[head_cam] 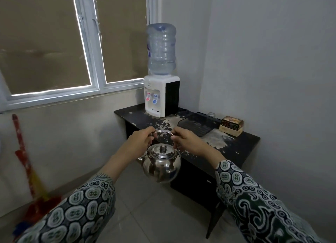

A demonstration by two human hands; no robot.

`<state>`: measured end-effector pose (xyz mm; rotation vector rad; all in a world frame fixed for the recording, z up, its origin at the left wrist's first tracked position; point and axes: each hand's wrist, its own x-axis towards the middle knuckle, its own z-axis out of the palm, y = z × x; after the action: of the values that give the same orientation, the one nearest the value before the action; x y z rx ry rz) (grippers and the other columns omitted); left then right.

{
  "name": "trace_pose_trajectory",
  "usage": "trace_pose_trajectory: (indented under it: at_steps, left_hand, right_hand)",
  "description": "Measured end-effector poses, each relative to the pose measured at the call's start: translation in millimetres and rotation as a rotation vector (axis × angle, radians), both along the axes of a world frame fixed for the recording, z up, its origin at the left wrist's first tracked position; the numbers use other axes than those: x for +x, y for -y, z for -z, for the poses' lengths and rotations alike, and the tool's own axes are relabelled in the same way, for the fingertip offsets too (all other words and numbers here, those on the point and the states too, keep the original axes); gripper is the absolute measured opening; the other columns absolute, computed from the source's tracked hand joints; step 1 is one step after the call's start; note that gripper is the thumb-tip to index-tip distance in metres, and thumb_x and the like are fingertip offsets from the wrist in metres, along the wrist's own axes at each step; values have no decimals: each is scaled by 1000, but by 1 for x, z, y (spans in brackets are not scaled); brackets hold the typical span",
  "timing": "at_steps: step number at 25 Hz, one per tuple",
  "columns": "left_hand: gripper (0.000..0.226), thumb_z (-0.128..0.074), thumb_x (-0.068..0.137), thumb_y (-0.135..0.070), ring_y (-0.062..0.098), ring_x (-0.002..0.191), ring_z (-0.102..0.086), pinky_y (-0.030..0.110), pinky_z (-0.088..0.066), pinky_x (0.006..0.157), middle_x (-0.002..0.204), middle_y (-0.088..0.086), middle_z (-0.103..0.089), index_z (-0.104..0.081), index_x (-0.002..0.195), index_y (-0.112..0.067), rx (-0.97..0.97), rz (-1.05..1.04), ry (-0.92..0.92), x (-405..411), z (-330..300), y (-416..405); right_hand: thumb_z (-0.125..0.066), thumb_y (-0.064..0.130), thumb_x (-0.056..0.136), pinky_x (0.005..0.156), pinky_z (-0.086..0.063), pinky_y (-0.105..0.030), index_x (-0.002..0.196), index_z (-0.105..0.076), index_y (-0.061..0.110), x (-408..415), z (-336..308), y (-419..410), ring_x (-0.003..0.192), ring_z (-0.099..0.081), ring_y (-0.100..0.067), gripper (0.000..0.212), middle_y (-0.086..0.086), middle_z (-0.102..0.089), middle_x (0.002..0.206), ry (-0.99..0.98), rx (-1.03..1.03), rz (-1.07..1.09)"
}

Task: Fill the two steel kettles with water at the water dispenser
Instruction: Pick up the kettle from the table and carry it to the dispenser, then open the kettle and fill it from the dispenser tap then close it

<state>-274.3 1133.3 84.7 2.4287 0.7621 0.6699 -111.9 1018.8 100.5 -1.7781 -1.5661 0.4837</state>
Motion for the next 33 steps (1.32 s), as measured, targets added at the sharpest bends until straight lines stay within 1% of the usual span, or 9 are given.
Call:
trace_pose_trajectory:
  at_steps: [6,10,13,16,20,22,26,29,33]
  left_hand:
    - [29,-46,91,-8,-9,57,-52,6,-39,52,63,-11,-53,-50,77,-34,0,93,-27,77,12,-172]
    - [37,-48,90,-11,-5,63,-54,15,-37,57,67,-13,-55,-45,71,-43,-27,136,-44,135,22,-271]
    - [36,-48,91,-12,3,69,-54,24,-39,63,72,-13,-56,-43,72,-42,-48,142,-85,173,36,-326]
    - [28,-48,90,-11,11,72,-55,25,-40,63,75,-13,-55,-44,77,-36,-60,150,-103,217,57,-390]
    - [34,-47,89,-14,1,67,-54,17,-37,60,73,-18,-54,-46,72,-43,-96,142,-104,264,80,-455]
    - [36,-46,88,-16,-3,66,-55,12,-36,59,71,-20,-54,-47,71,-48,-112,133,-92,282,89,-481]
    - [37,-49,87,-12,3,67,-53,18,-35,60,73,-17,-53,-44,69,-44,-153,92,-125,315,109,-538]
    - [35,-51,86,-13,2,70,-55,16,-38,62,74,-17,-55,-47,71,-44,-179,99,-164,331,120,-580]
    - [15,-51,87,-6,22,87,-59,36,-48,81,93,3,-61,-50,87,-21,-168,141,-241,355,128,-637]
  right_hand:
    - [-42,11,95,65,-44,-14,79,-46,16,77,14,-161,74,-55,-12,18,3,-52,78,-49,-15,-2]
    - [-44,8,94,60,-41,-8,76,-44,19,131,24,-257,66,-49,-2,22,6,-48,75,-63,12,31]
    - [-44,7,94,64,-41,-13,84,-48,13,168,42,-312,71,-52,-8,12,4,-50,77,-69,-12,61]
    - [-46,8,94,73,-43,-26,78,-48,19,216,66,-378,77,-53,-16,19,1,-51,79,-66,-29,37]
    - [-47,10,93,74,-44,-35,79,-51,15,267,94,-450,79,-52,-19,15,-3,-53,81,-72,-64,-5]
    - [-48,11,92,72,-43,-31,82,-53,14,285,106,-481,77,-51,-14,11,-1,-54,80,-85,-78,-24]
    - [-51,14,91,66,-40,-25,76,-49,23,318,127,-539,67,-49,-7,18,7,-54,71,-130,-92,-25]
    - [-53,18,90,68,-42,-29,79,-52,18,334,142,-578,69,-52,-11,12,-1,-58,74,-139,-129,-2]
    - [-54,18,90,66,-41,-29,85,-52,8,350,156,-624,69,-50,-14,11,-9,-57,78,-187,-144,53]
